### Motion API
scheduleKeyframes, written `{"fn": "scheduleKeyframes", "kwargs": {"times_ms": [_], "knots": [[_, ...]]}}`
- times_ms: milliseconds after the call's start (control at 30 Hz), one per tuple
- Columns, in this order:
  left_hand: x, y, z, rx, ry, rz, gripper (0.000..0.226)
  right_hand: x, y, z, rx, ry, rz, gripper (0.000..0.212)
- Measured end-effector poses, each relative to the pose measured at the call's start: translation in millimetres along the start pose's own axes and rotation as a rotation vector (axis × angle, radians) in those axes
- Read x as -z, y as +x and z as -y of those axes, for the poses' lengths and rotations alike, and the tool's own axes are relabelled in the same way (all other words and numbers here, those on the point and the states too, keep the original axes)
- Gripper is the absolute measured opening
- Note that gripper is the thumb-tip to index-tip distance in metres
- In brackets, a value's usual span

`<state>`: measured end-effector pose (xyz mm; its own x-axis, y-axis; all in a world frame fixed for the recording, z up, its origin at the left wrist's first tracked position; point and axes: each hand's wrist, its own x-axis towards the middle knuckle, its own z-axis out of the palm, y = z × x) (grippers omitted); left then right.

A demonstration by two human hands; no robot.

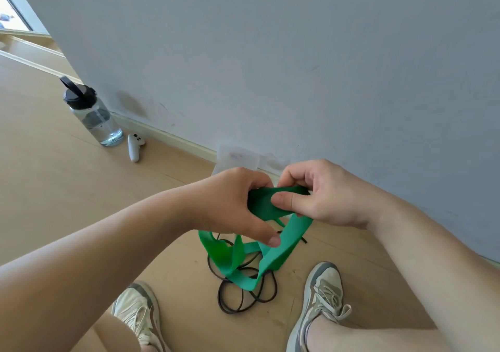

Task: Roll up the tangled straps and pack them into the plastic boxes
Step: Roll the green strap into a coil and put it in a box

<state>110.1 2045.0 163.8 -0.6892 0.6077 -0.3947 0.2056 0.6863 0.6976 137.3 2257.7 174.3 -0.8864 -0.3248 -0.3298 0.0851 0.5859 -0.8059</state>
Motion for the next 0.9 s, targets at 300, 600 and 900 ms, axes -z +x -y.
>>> {"fn": "scheduleKeyframes", "kwargs": {"times_ms": [300, 600, 900], "knots": [[26.5, -7.0, 28.5, 0.156, -0.557, 0.098, 0.06, 33.1, -9.1, -45.2, -0.213, -0.242, -0.189, 0.022], [16.6, -1.2, 34.7, 0.312, -0.622, -0.202, 0.057, 32.5, -5.9, -59.6, -0.23, -0.298, -0.181, 0.006], [28.0, 5.5, 46.2, 0.399, -1.069, -0.391, 0.043, 28.7, -5.6, -66.6, -0.214, -0.324, -0.091, 0.01]]}}
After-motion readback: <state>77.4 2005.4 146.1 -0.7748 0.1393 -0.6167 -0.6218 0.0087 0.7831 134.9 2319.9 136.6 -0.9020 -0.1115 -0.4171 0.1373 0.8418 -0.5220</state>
